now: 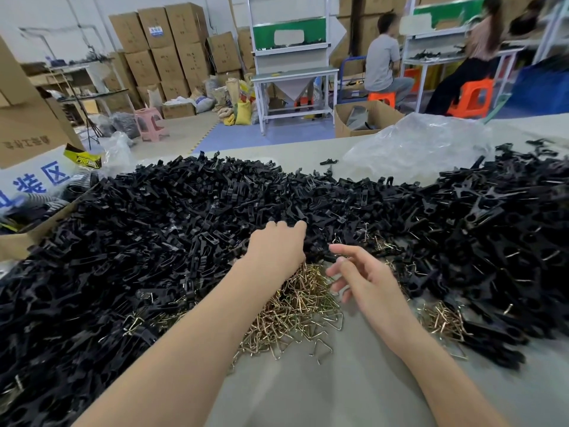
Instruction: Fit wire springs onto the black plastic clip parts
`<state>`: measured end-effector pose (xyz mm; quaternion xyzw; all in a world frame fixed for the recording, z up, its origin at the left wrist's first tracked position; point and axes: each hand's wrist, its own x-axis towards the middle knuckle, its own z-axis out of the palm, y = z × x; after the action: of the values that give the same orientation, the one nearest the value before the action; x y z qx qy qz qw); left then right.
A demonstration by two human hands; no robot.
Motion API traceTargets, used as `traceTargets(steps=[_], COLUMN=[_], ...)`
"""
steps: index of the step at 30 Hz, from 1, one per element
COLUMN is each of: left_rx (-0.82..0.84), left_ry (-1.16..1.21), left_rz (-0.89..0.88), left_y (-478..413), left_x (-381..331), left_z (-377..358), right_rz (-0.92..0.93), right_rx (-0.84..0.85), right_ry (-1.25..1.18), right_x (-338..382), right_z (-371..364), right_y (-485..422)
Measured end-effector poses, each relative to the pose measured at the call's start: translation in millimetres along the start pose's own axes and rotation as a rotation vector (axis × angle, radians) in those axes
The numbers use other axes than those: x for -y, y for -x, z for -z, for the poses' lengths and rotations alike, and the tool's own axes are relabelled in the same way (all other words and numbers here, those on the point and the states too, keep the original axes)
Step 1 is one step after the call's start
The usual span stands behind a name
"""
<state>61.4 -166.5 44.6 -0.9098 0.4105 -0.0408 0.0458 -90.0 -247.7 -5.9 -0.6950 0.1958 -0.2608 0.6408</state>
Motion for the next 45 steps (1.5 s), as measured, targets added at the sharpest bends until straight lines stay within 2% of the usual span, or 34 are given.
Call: traceTargets(steps=[3, 9, 15, 17, 20, 23, 25, 32, 37, 39, 41, 43, 45], left_rx=[-0.105, -0.348, -0.371, -0.425, -0.535, -0.521, -0.499, -0.479, -0.424, -0.407, -0.385, -0.364, -0.357], left_ry=[0.055, 0.501, 0.887, 0.867, 0.712, 0.64, 0.673, 0.88, 1.0, 0.983, 0.877, 0.744, 0.719], left_rz=[-0.016, 0.12, 0.27, 0.25, 0.113, -0.061, -0.12, -0.134, 0.003, -0.015, -0.108, -0.188, -0.203], left_y=[8, 35, 48, 55, 76, 99, 108, 112, 109, 110, 113, 116, 118], left_x=[12, 52, 56, 53, 37, 4, -14, -21, -15, -15, -18, -23, -27], left_z=[-2, -4, -8, -7, -6, -15, -24, -35, -44, -42, -41, -39, -38], right_rz=[0.009, 0.023, 0.063, 0.08, 0.134, 0.132, 0.147, 0.149, 0.066, 0.032, 0.014, 0.006, -0.012], right_rx=[0.009, 0.019, 0.026, 0.02, 0.028, 0.139, 0.186, 0.192, 0.108, 0.049, 0.008, -0.006, -0.002], right_ry=[0.017, 0.075, 0.133, 0.141, 0.116, -0.01, -0.018, -0.061, -0.27, -0.338, -0.347, -0.335, -0.313], right_x=[0, 0, 3, 3, 5, 8, 10, 11, 14, 16, 16, 14, 12], right_z=[1, -2, -3, -3, -4, -9, -11, -9, -4, -1, 1, 1, 0], right_y=[1, 4, 9, 10, 10, 12, 13, 12, 8, 6, 4, 3, 2])
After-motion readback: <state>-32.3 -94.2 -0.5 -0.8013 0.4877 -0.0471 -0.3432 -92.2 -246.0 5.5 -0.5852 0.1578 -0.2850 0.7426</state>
